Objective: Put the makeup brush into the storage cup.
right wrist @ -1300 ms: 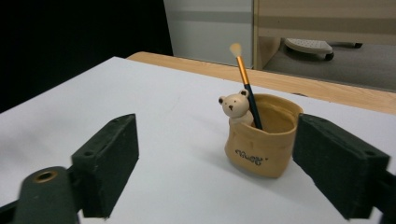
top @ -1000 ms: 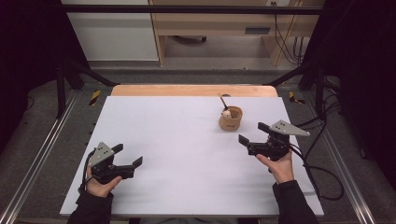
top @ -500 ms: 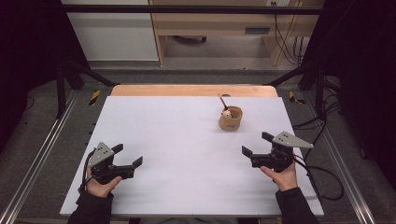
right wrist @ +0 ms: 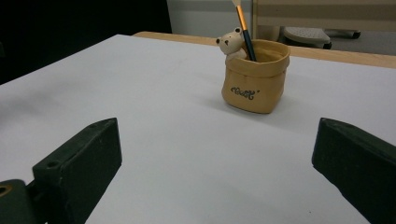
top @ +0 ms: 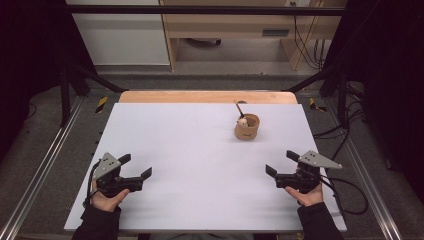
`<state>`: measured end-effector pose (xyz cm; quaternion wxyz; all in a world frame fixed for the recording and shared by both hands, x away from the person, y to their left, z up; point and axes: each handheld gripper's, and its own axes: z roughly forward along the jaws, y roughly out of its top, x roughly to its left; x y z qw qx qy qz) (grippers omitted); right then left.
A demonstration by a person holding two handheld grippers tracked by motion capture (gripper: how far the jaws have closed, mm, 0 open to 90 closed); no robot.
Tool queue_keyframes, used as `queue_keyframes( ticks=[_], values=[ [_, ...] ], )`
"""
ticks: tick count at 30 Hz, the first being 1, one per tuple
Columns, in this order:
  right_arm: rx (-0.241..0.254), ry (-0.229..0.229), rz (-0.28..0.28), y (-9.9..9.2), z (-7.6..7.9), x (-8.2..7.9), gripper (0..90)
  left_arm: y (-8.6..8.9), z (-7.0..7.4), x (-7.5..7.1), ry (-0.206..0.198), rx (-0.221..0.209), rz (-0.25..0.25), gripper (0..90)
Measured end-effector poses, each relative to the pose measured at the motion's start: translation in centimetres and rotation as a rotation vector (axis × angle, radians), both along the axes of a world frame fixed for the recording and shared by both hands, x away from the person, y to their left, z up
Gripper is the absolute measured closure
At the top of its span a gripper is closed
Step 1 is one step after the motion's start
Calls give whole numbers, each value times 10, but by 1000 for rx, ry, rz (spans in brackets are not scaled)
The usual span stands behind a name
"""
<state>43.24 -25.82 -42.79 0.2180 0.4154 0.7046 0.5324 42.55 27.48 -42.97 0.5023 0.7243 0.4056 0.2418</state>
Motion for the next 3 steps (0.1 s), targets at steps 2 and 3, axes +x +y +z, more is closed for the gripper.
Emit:
queue_keyframes(
  ticks=[2,3],
  values=[
    [3,-2,-3,-1,0,0,20,0,0,0,2,-1,1,68],
    [5,-1,-8,-1,0,0,20,0,-1,0,2,-2,2,68]
  ],
)
